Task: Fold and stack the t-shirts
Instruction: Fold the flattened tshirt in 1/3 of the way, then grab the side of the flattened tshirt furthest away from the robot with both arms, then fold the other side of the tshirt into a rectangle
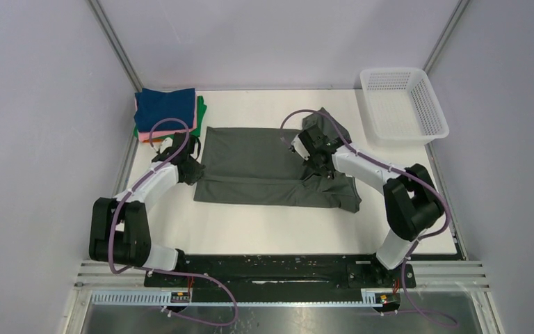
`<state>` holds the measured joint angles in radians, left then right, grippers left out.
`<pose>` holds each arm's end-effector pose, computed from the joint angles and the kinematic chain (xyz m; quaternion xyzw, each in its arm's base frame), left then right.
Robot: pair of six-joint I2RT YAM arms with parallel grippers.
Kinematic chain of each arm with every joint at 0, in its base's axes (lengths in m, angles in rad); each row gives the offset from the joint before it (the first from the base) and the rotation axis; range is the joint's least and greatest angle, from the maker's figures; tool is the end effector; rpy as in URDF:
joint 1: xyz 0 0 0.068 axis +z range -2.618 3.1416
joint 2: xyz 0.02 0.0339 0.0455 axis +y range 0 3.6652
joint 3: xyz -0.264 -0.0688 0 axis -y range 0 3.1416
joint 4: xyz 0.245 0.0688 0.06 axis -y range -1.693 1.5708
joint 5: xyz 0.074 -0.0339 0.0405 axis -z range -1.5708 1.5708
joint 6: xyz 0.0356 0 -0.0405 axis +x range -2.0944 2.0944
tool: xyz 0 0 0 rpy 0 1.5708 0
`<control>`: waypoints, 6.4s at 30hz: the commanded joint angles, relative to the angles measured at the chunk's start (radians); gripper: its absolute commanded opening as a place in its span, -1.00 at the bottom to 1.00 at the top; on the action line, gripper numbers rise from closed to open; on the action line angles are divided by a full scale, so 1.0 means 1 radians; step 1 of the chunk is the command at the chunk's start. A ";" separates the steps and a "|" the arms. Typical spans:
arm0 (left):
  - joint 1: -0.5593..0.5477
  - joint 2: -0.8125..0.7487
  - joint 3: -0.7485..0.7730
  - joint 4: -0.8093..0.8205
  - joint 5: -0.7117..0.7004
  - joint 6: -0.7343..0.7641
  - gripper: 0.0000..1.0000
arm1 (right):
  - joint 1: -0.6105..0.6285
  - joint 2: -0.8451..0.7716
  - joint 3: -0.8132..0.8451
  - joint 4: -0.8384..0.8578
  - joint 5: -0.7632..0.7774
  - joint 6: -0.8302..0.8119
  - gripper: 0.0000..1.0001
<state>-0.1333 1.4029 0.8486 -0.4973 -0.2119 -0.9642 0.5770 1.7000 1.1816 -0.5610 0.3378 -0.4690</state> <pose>0.2684 -0.0284 0.2014 -0.4127 0.8684 -0.0459 0.2711 0.2975 0.1796 0.2112 -0.4422 0.8488 -0.1499 0.2482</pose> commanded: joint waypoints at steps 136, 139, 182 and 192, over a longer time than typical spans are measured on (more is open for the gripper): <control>-0.057 0.575 0.566 -0.128 0.002 0.246 -1.00 | -0.248 0.321 0.373 0.101 -0.090 0.912 0.99; -0.056 0.532 0.525 -0.118 -0.009 0.249 -1.00 | -0.259 0.417 0.498 0.016 -0.086 0.909 0.99; -0.058 0.308 0.333 -0.068 0.019 0.234 -1.00 | -0.257 0.222 0.328 0.041 -0.190 0.811 -1.00; -0.080 0.105 0.130 0.002 0.052 0.220 -1.00 | -0.180 -0.124 -0.039 0.106 -0.139 0.841 -1.00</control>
<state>-0.2001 1.6051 1.0424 -0.5491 -0.1833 -0.7334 0.3397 1.6997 1.2476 -0.4889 0.1654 0.3557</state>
